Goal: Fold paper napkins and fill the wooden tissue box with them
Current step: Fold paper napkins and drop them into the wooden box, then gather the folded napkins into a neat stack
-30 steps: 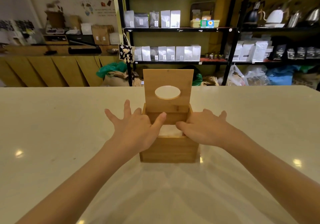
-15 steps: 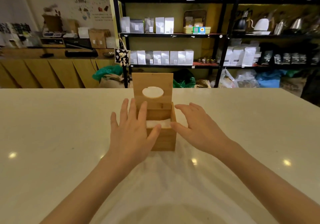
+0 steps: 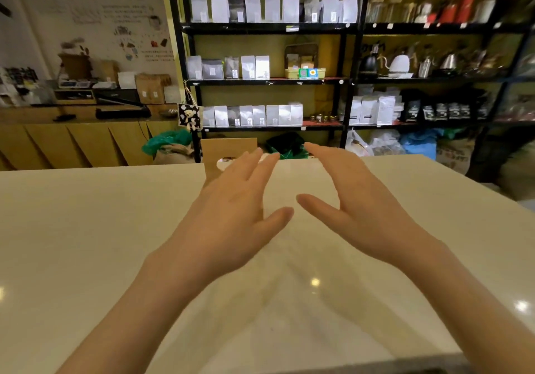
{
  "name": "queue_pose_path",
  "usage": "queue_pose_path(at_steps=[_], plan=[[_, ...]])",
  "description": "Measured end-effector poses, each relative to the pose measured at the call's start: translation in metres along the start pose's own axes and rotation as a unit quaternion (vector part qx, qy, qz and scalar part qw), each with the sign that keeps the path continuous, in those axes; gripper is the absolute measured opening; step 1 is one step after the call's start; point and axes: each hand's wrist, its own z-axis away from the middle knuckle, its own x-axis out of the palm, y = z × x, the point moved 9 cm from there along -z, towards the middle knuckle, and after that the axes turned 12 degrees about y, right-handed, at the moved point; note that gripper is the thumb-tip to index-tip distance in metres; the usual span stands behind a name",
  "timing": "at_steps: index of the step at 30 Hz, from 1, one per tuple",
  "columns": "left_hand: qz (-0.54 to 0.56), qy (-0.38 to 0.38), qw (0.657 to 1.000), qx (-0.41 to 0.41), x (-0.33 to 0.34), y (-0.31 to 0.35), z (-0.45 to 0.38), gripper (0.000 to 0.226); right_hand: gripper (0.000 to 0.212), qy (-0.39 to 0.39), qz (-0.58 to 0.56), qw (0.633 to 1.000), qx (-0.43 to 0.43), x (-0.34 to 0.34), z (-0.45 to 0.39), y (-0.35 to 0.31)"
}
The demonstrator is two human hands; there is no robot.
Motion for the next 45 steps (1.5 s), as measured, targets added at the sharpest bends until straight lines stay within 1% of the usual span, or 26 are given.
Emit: queue_pose_path(at_steps=[4, 7, 11, 13, 15, 17, 20, 22, 25, 27, 29, 32, 35, 37, 40, 43, 44, 45], plan=[[0.021, 0.107, 0.994, 0.031, 0.006, 0.033, 0.030, 0.073, 0.066, 0.079, 0.035, 0.996, -0.025, -0.019, 0.051, 0.004], [0.044, 0.148, 0.987, 0.044, 0.025, 0.050, 0.062, 0.071, 0.063, 0.118, 0.058, 0.991, -0.018, -0.024, 0.096, 0.013], [0.103, 0.158, 0.982, 0.014, 0.059, 0.057, 0.111, 0.072, 0.067, 0.138, 0.061, 0.988, 0.025, -0.019, 0.154, 0.028], [0.118, 0.160, 0.980, 0.023, 0.076, 0.061, 0.139, 0.066, 0.067, 0.145, 0.055, 0.987, 0.038, -0.013, 0.182, 0.035], [0.139, 0.144, 0.979, 0.042, 0.096, 0.064, 0.165, 0.059, 0.065, 0.155, 0.052, 0.986, 0.043, -0.005, 0.211, 0.041], [0.155, 0.107, 0.981, 0.043, 0.118, 0.063, 0.189, 0.058, 0.063, 0.149, 0.057, 0.986, 0.050, 0.008, 0.239, 0.048], [0.143, 0.039, 0.989, 0.028, 0.155, 0.056, 0.220, 0.064, 0.066, 0.093, 0.063, 0.991, 0.067, 0.038, 0.273, 0.062], [0.133, -0.010, 0.991, 0.010, 0.179, 0.047, 0.239, 0.067, 0.072, 0.047, 0.059, 0.993, 0.089, 0.060, 0.288, 0.073], [0.105, -0.055, 0.993, -0.021, 0.213, 0.029, 0.257, 0.074, 0.083, -0.019, 0.053, 0.991, 0.118, 0.093, 0.302, 0.091], [0.087, -0.082, 0.992, -0.049, 0.237, 0.012, 0.265, 0.077, 0.087, -0.075, 0.057, 0.986, 0.135, 0.120, 0.313, 0.106], [0.049, -0.112, 0.991, -0.050, 0.261, -0.002, 0.269, 0.077, 0.086, -0.125, 0.068, 0.979, 0.145, 0.146, 0.321, 0.119], [0.040, -0.159, 0.985, -0.060, 0.300, -0.021, 0.272, 0.079, 0.084, -0.188, 0.079, 0.966, 0.159, 0.188, 0.330, 0.141], [0.017, -0.190, 0.979, -0.074, 0.344, -0.051, 0.278, 0.089, 0.086, -0.237, 0.111, 0.951, 0.165, 0.227, 0.337, 0.166], [0.001, -0.211, 0.974, -0.081, 0.371, -0.070, 0.283, 0.090, 0.086, -0.259, 0.115, 0.945, 0.165, 0.251, 0.344, 0.181], [-0.016, -0.260, 0.960, -0.099, 0.406, -0.095, 0.288, 0.088, 0.085, -0.278, 0.109, 0.942, 0.150, 0.288, 0.354, 0.204], [-0.009, -0.292, 0.948, -0.128, 0.438, -0.118, 0.295, 0.079, 0.080, -0.316, 0.100, 0.935, 0.126, 0.327, 0.362, 0.227], [-0.006, -0.290, 0.948, -0.129, 0.444, -0.122, 0.292, 0.071, 0.076, -0.332, 0.095, 0.930, 0.125, 0.339, 0.362, 0.235], [-0.011, -0.273, 0.956, -0.108, 0.452, -0.126, 0.286, 0.062, 0.070, -0.346, 0.092, 0.926, 0.122, 0.351, 0.361, 0.241]])
